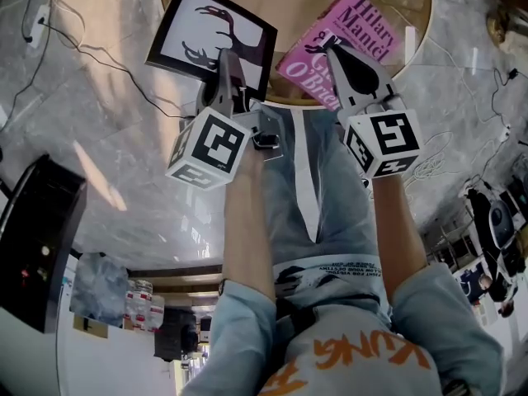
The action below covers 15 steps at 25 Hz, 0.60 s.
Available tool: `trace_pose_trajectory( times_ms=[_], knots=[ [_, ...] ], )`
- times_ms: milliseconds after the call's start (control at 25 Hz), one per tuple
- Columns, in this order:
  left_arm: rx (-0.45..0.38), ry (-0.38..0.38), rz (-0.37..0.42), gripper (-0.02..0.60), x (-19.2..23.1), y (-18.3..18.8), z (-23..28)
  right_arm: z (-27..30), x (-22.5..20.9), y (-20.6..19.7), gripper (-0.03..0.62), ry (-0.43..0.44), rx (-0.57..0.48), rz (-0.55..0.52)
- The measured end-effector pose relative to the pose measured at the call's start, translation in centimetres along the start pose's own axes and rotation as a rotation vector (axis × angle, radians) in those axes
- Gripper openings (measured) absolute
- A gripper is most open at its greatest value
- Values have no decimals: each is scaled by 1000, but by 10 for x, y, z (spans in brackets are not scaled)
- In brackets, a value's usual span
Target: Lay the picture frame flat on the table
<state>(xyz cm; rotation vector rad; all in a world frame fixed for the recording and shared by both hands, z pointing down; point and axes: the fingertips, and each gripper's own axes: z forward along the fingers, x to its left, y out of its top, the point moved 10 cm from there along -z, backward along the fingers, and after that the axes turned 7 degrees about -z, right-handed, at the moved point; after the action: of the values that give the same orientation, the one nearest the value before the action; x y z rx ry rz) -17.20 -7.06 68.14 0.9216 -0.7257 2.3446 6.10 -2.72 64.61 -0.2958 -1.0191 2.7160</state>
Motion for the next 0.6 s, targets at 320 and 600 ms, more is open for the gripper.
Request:
trace_pose_trajectory(
  times_ms=[320,600],
  knots=[
    [-34,-65,-163,25,6,11,27,11,-4,-6,-2,7,0,27],
    [-33,-99,-249,25,4,16,59,19,-9,-4,-3,12,2,45]
  ],
)
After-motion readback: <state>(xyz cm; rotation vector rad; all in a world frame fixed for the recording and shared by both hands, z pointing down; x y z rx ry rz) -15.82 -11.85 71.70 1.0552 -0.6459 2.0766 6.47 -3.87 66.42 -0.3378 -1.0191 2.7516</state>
